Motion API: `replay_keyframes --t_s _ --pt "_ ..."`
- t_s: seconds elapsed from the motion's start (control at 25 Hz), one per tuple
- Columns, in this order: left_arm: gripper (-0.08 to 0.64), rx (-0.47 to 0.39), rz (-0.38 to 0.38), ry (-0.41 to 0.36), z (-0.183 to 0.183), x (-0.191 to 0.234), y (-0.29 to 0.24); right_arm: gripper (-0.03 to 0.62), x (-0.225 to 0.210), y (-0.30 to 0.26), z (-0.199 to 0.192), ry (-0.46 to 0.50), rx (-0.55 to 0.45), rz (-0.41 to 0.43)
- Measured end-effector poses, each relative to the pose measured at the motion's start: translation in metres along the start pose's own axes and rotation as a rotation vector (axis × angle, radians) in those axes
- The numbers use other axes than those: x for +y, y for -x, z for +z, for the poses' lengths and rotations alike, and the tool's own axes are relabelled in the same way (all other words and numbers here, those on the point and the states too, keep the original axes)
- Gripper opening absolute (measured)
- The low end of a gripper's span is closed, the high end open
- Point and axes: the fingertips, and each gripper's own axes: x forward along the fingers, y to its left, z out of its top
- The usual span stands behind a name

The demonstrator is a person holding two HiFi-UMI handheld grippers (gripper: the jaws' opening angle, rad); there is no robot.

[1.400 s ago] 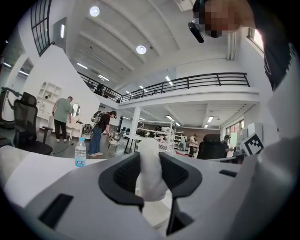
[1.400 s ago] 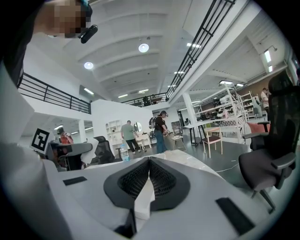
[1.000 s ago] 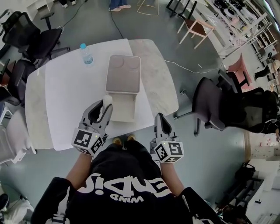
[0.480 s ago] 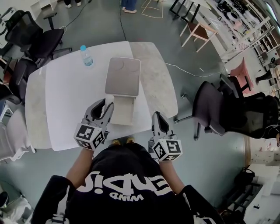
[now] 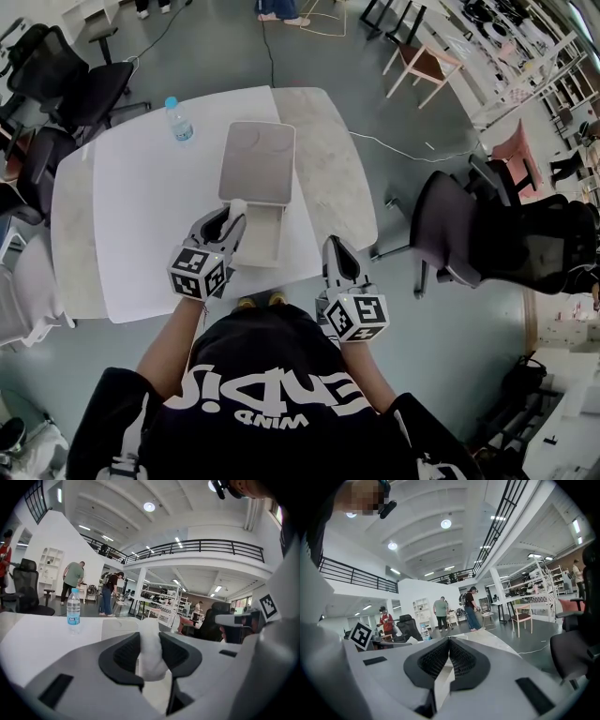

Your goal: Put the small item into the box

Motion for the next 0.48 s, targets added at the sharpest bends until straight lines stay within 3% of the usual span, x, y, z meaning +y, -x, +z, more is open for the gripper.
replay_keyframes --t_s 0.48 --pt "0.132 0.161 0.006 -0.032 -0.048 0.004 -0.038 0.023 -0.012 0.000 -0.008 -0.011 0.019 -0.009"
